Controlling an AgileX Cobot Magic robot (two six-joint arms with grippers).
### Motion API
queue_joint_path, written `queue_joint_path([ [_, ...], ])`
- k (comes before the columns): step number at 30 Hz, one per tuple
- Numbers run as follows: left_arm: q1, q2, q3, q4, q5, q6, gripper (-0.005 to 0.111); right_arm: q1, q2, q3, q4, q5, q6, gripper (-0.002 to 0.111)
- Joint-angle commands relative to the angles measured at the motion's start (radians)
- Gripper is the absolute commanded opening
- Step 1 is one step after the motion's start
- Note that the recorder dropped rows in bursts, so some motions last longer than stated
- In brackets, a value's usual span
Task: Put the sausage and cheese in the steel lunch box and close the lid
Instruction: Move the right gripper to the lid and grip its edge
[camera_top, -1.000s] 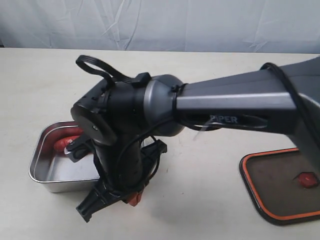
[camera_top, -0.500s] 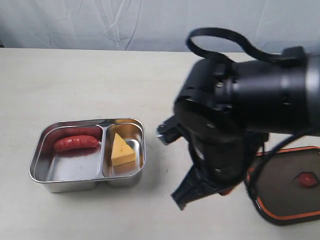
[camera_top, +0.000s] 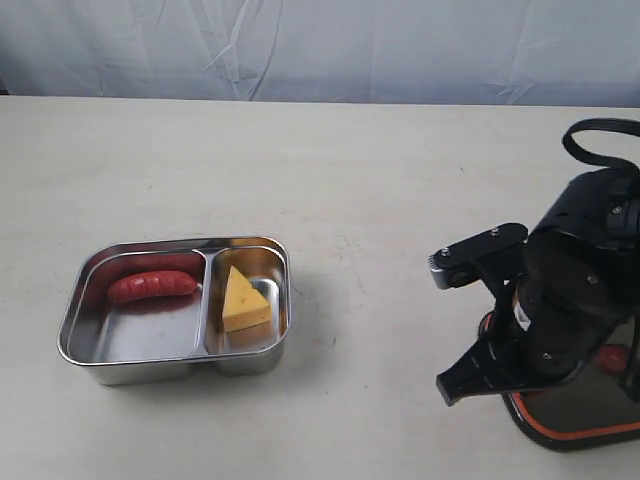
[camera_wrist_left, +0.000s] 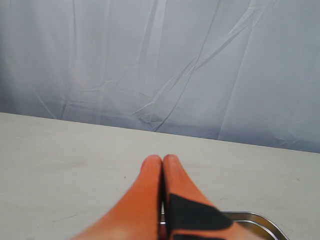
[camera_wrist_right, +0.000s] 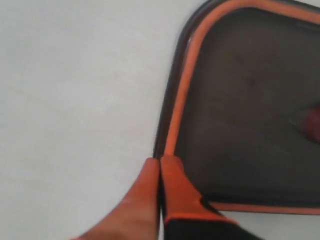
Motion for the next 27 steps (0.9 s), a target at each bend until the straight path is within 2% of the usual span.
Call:
queue_joint_path([
  [1,0.001,-0.005,0.003,0.003,-0.007,0.003,0.0,-0.092,0.014,0.019,0.057,-0.089,-0.007,-0.001],
  [8,0.001,-0.005,0.003,0.003,-0.007,0.003,0.0,-0.106,0.016,0.019,0.094,-0.211,-0.032,-0.001],
  [16,0.001,-0.005,0.003,0.003,-0.007,0.003,0.0,-0.106,0.051,0.019,0.053,-0.211,0.053,0.0],
  [17,0.001,-0.005,0.003,0.003,-0.007,0.003,0.0,-0.106,0.054,0.019,0.047,-0.214,0.064,0.002],
  [19,0.001,-0.005,0.003,0.003,-0.007,0.003,0.0,-0.106,0.063,0.019,0.033,-0.217,0.089,0.013],
  [24,0.001,-0.005,0.003,0.003,-0.007,0.003,0.0,-0.106,0.067,0.019,0.012,-0.206,0.146,0.059],
  [25,0.001,-0.005,0.003,0.003,-0.007,0.003,0.0,-0.106,0.068,0.019,0.01,-0.2,0.153,0.059],
  [27,0.001,-0.005,0.003,0.003,-0.007,0.003,0.0,-0.106,0.068,0.021,-0.026,-0.19,0.156,0.05],
])
